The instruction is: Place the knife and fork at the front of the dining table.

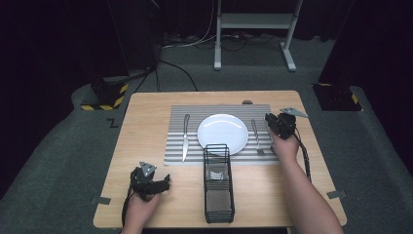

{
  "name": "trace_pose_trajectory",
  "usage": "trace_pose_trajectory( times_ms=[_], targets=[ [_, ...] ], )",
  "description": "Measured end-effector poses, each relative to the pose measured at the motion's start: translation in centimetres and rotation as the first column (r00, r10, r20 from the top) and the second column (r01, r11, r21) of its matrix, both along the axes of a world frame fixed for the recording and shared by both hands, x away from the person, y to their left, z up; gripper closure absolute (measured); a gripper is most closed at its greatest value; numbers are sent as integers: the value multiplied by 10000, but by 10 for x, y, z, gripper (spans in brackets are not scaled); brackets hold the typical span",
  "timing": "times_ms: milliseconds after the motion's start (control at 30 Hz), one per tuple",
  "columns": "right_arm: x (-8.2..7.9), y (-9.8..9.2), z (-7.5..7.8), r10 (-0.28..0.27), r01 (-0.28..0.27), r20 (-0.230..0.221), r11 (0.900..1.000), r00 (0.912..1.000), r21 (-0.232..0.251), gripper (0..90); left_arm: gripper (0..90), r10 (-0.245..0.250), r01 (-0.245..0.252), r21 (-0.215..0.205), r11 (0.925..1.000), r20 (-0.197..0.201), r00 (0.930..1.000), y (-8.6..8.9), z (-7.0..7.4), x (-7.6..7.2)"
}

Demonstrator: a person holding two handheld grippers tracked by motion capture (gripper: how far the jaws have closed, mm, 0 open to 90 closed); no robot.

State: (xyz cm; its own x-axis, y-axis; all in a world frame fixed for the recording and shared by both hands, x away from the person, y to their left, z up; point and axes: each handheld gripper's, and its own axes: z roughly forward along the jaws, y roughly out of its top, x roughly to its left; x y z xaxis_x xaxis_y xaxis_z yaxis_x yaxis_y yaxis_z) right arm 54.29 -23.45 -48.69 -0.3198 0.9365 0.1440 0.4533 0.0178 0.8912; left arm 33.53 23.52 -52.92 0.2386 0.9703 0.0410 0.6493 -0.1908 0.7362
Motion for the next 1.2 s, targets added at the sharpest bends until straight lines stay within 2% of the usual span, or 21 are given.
trace_pose_trajectory(
  times_ms=[67,300,467,533,633,733,800,867,933,1033,1167,1200],
  targets=[
    [-6,0,1,60,-58,92,9997,9999,-217,779,98,13,-13,-24,10000,-1,10000,0,0,0],
    [-37,-8,-2,-17,4,-140,9958,9999,-917,886,99,-5,5,5,10000,1,10000,0,0,0],
    [-64,-20,-7,-155,80,-505,9892,9986,-1463,898,99,-3,3,13,10000,4,10000,0,0,0],
    [-74,-26,-12,-278,137,-786,9846,9965,-1740,897,99,-6,6,9,10000,0,10000,0,0,0],
    [-84,-34,-19,-481,264,-1138,9825,9923,-1845,896,99,9,-9,-30,10000,-7,10000,0,0,0],
    [-90,-41,-28,-447,130,-1788,9846,9829,-1746,896,99,6,-6,-35,10000,-10,10000,0,0,0],
    [-94,-38,-31,-250,-127,-1938,9816,9807,-1908,894,99,-4,4,-27,10000,-18,10000,1,0,0],
    [-97,-35,-32,-113,-257,-1936,9819,9810,-1876,890,99,-5,5,-58,10000,-31,10000,1,0,1],
    [-100,-33,-33,37,-392,-1899,9822,9818,-1836,870,100,-10,10,-40,10000,-8,10000,0,0,0],
    [-108,-34,-33,36,-377,-1882,9833,9821,-1780,784,102,-14,14,-30,10000,-4,10000,0,0,0],
    [-126,-37,-35,46,-385,-1911,9840,9816,-1739,634,103,-15,15,-57,10000,-21,10000,1,0,0],
    [-133,-38,-35,61,-427,-1884,9807,9821,-1910,582,103,-20,20,-70,10000,-25,10000,1,0,0]
  ],
)
